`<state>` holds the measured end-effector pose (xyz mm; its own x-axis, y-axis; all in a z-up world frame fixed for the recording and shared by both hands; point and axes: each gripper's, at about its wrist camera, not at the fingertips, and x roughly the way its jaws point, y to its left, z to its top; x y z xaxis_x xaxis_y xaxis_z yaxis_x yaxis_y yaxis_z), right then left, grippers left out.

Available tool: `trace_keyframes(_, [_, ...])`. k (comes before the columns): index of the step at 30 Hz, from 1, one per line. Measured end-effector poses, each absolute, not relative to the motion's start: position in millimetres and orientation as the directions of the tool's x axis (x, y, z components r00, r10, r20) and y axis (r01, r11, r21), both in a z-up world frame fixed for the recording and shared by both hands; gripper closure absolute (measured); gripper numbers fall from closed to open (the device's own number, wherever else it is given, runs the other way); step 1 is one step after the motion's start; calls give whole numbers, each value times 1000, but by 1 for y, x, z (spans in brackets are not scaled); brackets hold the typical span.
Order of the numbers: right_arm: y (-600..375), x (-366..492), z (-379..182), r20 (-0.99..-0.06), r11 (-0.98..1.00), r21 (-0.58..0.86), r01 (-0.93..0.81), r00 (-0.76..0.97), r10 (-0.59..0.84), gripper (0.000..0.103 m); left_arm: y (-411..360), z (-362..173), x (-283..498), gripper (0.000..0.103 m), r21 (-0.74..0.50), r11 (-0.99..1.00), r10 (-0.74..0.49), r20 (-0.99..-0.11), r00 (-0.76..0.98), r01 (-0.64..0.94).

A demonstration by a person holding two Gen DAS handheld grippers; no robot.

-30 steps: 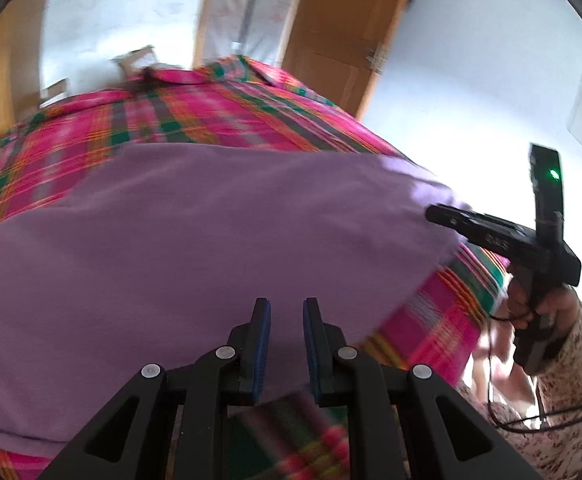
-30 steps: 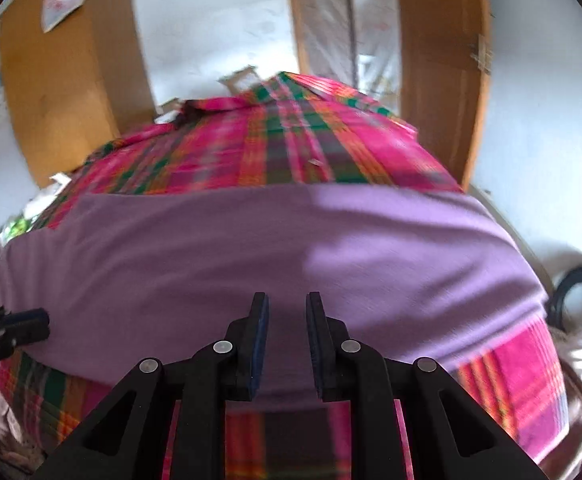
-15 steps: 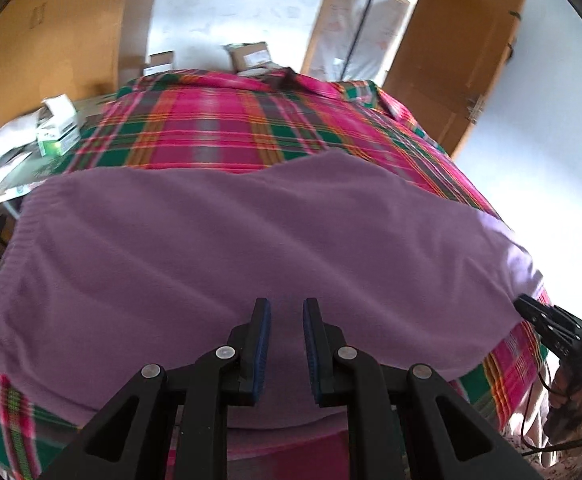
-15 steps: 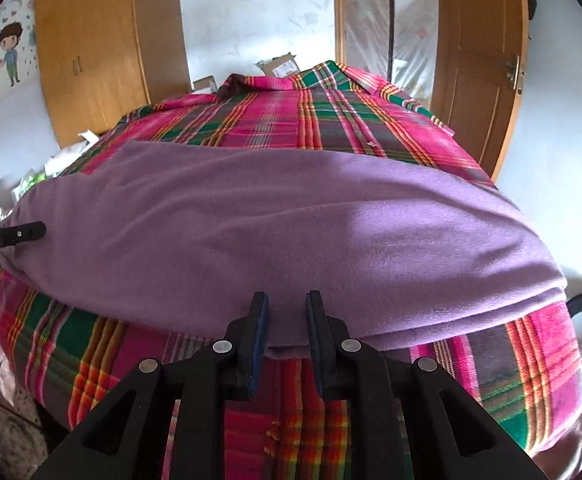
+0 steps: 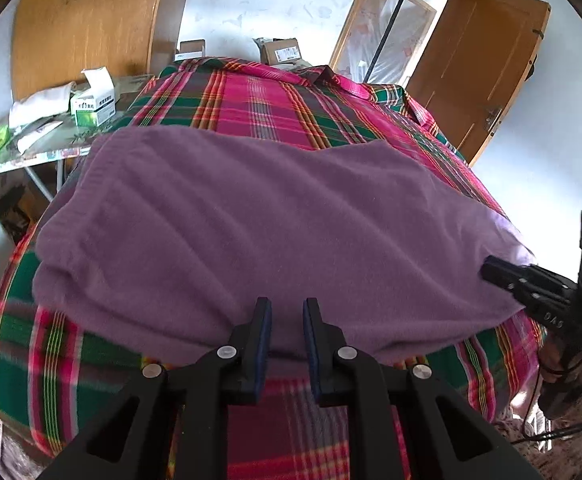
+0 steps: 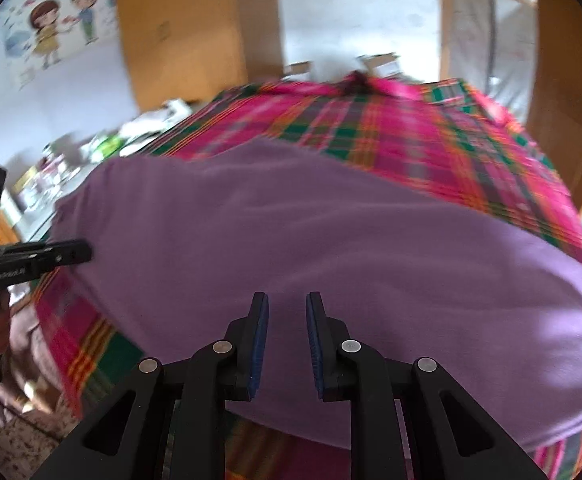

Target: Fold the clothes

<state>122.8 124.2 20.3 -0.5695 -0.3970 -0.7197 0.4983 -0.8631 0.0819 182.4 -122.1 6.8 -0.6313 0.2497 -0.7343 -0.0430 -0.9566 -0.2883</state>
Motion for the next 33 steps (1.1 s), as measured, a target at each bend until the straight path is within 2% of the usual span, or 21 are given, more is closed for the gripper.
trace_keyframes(5, [102,134,13,-748,-814,91,573,-501,-436,83,-127,6,190,87,-305,-951,265,-731,-629,-46])
trace_keyframes(8, [102,134,13,-754,-799,144,584,-458,-470,83,-129,7,194,87,-300,-953,264,-731,-629,-51])
trace_keyframes(13, [94,132,18,-758,-753,220,620,-377,-532,80,-140,8,205,87,-231,-973,177,-751,-637,3])
trace_keyframes(16, [82,121,23,-746,-724,258,640,-345,-570,80,-157,13,204,87,-240,-969,144,-738,-659,57])
trace_keyframes(21, [50,113,22,-758,-676,244,696,-297,-580,80,-182,23,195,87,-281,-952,122,-712,-691,122])
trace_keyframes(26, [32,122,12,-775,-643,230,730,-263,-575,80,-192,13,190,87,-263,-948,84,-753,-652,182])
trace_keyframes(33, [31,126,12,-770,-621,252,742,-234,-593,80,-198,8,192,87,-285,-939,101,-764,-637,193])
